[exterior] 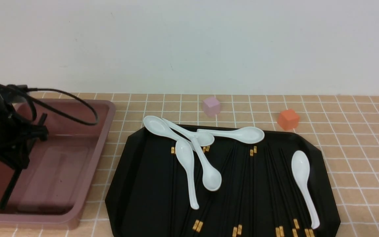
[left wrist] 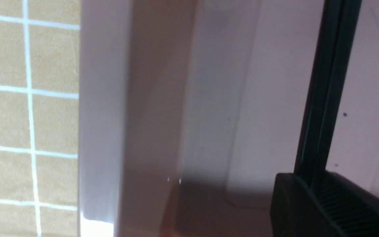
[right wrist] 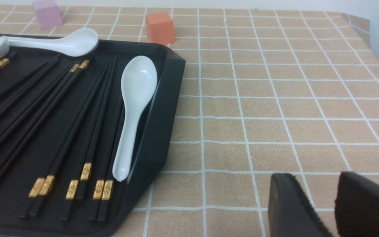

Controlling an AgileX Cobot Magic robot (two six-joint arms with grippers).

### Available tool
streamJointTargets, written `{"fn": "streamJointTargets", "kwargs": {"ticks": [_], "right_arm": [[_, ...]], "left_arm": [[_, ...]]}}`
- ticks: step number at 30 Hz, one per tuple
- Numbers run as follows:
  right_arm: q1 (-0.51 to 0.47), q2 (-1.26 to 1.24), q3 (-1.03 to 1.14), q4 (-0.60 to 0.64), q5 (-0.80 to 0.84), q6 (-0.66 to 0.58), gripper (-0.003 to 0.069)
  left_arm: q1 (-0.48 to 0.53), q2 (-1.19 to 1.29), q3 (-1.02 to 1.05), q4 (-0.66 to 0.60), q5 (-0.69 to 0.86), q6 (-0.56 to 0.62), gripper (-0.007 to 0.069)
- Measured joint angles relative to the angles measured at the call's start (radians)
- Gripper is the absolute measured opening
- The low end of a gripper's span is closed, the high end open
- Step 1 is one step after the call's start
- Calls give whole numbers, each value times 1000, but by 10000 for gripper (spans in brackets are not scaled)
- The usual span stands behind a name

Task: On brown tablecloth take chopsticks from black tray and put them in box.
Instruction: 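Place the chopsticks into the pink bin with the left gripper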

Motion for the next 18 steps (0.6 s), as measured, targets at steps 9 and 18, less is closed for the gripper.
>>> {"fn": "streamJointTargets", "kwargs": {"ticks": [9, 18], "right_arm": [[0, 0, 0, 0, 0, 0, 240], [0, 0, 0, 0, 0, 0, 240]], "left_arm": [[0, 4, 0, 68, -10, 5, 353], [0, -145, 1, 14, 86, 8, 200]]}}
